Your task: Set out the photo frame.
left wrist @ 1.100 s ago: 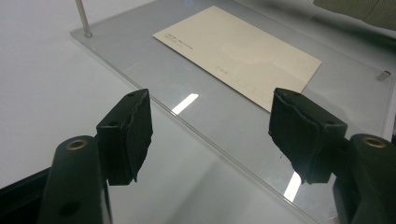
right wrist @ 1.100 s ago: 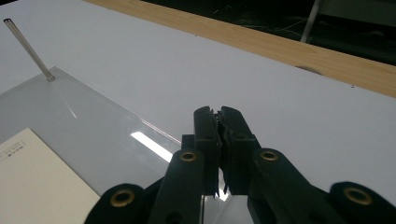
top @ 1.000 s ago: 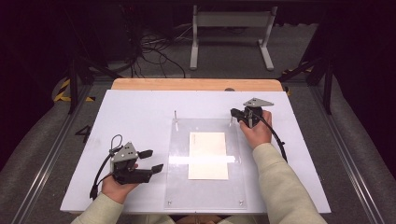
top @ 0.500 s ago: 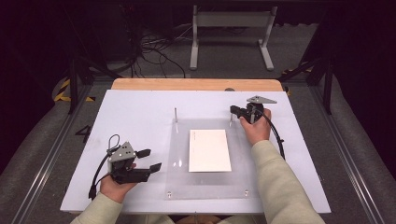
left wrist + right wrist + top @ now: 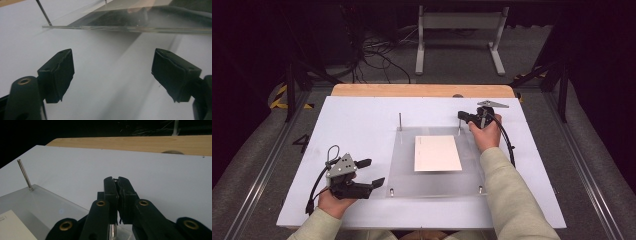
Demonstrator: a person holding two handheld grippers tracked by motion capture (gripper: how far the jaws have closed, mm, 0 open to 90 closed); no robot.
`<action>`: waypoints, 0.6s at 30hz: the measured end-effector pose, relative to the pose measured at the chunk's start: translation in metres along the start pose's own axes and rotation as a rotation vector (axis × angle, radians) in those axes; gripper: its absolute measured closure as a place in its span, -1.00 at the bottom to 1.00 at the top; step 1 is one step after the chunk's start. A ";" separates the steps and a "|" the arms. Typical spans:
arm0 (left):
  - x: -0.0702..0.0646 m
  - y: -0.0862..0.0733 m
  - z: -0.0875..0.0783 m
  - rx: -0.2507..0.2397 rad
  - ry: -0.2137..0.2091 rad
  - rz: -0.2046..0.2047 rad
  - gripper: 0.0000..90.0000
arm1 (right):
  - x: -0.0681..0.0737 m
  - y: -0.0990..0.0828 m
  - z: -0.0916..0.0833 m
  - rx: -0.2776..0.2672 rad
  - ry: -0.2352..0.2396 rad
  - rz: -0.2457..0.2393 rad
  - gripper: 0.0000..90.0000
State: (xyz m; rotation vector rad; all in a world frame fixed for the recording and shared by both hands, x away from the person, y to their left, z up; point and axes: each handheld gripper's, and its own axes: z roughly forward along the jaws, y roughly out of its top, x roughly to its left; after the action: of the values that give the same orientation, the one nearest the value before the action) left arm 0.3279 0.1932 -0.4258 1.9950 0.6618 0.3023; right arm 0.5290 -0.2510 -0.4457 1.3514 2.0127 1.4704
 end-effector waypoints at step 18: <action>-0.013 0.004 0.010 -0.043 0.002 0.071 -0.69 | -0.005 -0.001 0.006 -0.017 0.007 0.055 0.90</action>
State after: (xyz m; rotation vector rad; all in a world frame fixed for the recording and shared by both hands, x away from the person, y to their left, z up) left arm 0.3232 0.1766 -0.4262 1.9799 0.5822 0.3585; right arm 0.5352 -0.2516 -0.4509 1.4072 1.9774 1.5142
